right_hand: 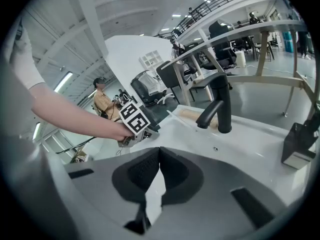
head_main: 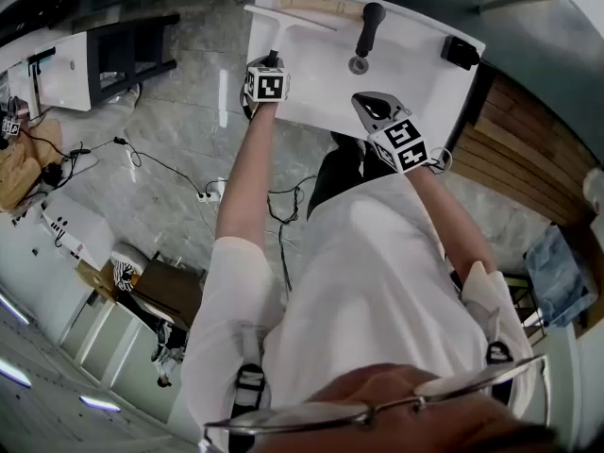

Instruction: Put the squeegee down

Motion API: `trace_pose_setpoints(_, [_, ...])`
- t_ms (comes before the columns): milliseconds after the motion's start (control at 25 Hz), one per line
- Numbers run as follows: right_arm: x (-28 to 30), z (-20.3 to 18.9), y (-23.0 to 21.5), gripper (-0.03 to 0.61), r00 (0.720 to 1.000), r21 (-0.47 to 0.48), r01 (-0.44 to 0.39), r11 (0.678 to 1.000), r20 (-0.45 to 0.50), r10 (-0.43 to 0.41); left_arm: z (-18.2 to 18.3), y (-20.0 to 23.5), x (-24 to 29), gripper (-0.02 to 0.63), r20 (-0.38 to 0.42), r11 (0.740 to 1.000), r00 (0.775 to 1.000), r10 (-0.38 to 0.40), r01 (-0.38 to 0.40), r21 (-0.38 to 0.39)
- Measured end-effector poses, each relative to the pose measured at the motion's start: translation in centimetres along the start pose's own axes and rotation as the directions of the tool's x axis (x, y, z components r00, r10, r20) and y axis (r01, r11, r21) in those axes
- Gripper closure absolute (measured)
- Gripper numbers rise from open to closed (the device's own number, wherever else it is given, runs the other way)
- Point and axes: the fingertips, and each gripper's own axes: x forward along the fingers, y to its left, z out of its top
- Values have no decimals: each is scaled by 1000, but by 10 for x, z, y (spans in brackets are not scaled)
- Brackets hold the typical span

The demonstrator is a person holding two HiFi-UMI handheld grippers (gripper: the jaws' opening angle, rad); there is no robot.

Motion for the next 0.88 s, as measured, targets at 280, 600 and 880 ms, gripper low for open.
trace_pose_setpoints(280, [1,-5,1,572,1000,3,-3,1000,-12,3,-1,7,-2,430,37,998,998,45,-44,-41])
trace_pose_setpoints(600, [2,1,11,572,1000,-18,-21,1000,-3,21,-2,7,-16,422,85,997,995,50,-45,-67])
trace_pose_setpoints(880, [0,6,22,572,1000,-44,-26,999,11,26,-3,0,-42,422,158,994,985,69,-55,-93])
